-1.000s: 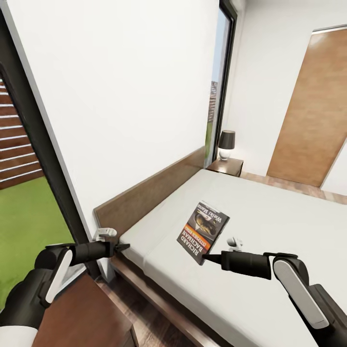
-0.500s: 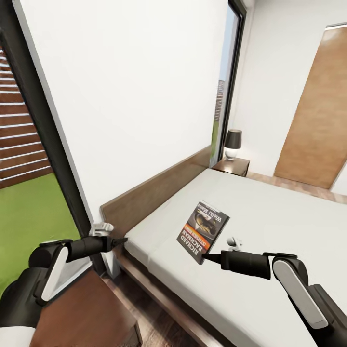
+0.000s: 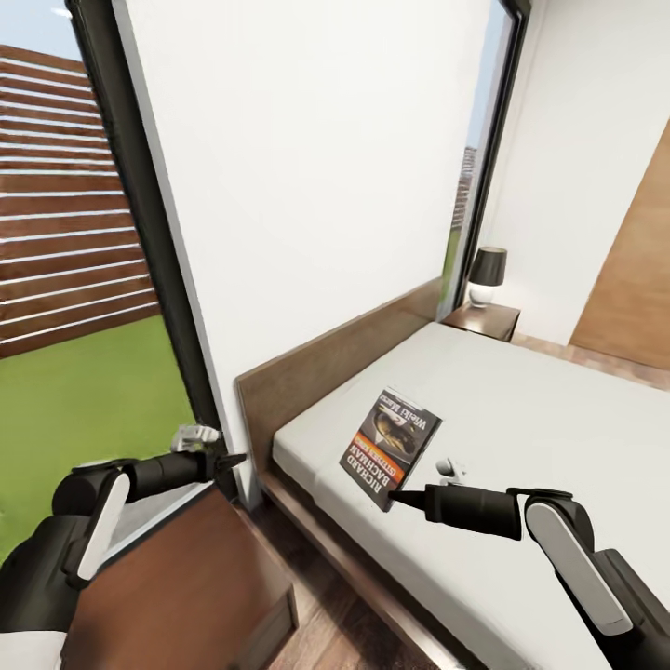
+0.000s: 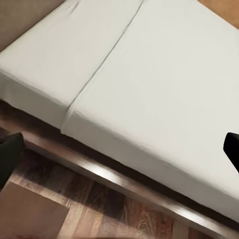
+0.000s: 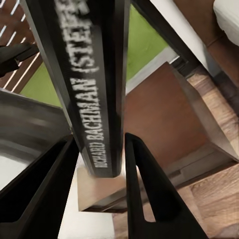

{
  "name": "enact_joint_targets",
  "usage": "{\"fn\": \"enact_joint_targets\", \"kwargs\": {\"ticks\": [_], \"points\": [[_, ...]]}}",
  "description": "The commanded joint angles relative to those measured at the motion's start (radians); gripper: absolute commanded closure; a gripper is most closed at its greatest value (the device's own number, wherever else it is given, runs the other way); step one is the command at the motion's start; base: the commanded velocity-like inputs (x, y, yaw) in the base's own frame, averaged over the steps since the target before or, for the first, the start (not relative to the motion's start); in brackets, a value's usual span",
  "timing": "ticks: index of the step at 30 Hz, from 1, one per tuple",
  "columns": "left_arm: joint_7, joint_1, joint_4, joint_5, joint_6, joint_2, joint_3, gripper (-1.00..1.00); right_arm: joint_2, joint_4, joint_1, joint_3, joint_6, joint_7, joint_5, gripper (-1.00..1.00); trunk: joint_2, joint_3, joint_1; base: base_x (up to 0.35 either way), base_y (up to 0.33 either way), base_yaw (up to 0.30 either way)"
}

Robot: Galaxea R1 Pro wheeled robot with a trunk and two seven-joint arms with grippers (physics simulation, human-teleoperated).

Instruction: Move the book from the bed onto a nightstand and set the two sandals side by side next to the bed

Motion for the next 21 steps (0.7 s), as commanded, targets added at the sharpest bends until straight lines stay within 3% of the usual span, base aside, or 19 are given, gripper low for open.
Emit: {"fn": "enact_joint_targets", "kwargs": {"ticks": [1, 13, 21], "points": [[-0.001, -0.001, -0.002, 0.003, 0.006, 0.0, 0.001, -1.0, 0.0, 0.0, -0.001, 0.001, 0.003, 0.012, 0.004, 1.0, -0.001, -0.002, 0.0, -0.167, 0.0, 0.23], [0.002, -0.001, -0.01, -0.001, 0.004, 0.0, -0.001, -1.0, 0.001, 0.001, -0.001, 0.003, 0.008, 0.032, -0.007, 1.0, -0.001, -0.015, 0.0, -0.154, 0.0, 0.222], [0.003, -0.001, -0.01, -0.002, 0.004, -0.001, -0.003, -1.0, 0.001, 0.001, -0.001, 0.004, 0.008, 0.092, -0.007, 1.0, -0.001, -0.018, 0.0, -0.195, -0.072, 0.071]]}}
